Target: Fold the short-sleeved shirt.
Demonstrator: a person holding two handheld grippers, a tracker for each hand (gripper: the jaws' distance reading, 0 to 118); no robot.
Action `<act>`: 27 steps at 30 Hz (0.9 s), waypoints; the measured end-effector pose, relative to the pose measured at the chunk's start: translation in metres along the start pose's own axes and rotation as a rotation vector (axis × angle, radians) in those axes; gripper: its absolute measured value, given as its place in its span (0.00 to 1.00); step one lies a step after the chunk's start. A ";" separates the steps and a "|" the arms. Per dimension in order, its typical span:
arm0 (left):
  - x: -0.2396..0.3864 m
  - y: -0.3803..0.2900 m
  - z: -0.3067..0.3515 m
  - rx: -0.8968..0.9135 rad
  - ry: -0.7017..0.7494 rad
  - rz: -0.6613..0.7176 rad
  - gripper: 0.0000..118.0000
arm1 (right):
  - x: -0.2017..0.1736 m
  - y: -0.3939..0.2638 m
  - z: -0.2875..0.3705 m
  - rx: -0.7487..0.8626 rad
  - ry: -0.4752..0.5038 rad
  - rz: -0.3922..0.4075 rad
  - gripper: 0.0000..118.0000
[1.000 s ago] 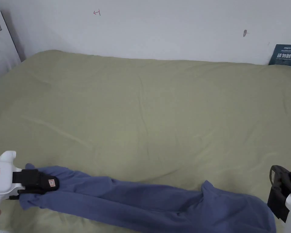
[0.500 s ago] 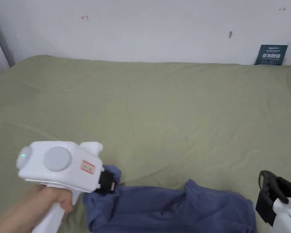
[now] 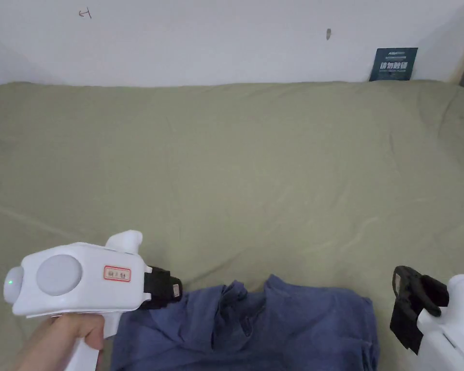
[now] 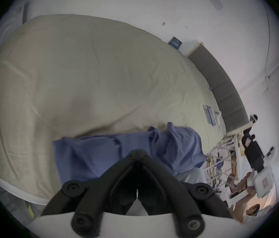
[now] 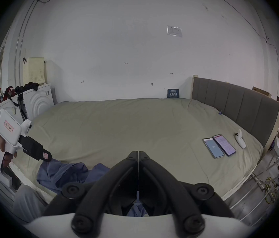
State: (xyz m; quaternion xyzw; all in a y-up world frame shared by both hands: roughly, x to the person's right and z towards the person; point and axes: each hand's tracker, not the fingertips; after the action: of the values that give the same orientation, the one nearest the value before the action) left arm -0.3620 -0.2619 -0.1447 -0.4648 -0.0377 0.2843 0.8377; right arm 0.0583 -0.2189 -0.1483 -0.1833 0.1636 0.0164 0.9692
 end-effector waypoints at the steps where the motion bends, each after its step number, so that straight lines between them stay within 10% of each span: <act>1: -0.008 -0.001 -0.003 -0.022 0.022 0.002 0.00 | 0.000 -0.001 -0.001 -0.004 0.007 -0.006 0.02; 12: 0.023 -0.036 -0.133 -0.147 -0.146 0.067 0.00 | -0.010 -0.002 -0.001 -0.024 0.028 -0.004 0.02; 27: -0.086 -0.024 0.057 -0.013 -0.078 0.111 0.00 | -0.044 0.004 -0.007 0.048 0.071 0.034 0.02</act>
State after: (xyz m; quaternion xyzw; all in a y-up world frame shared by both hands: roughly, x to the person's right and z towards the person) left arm -0.4420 -0.2725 -0.0756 -0.4600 -0.0463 0.3482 0.8154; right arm 0.0141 -0.2165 -0.1413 -0.1576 0.2015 0.0223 0.9665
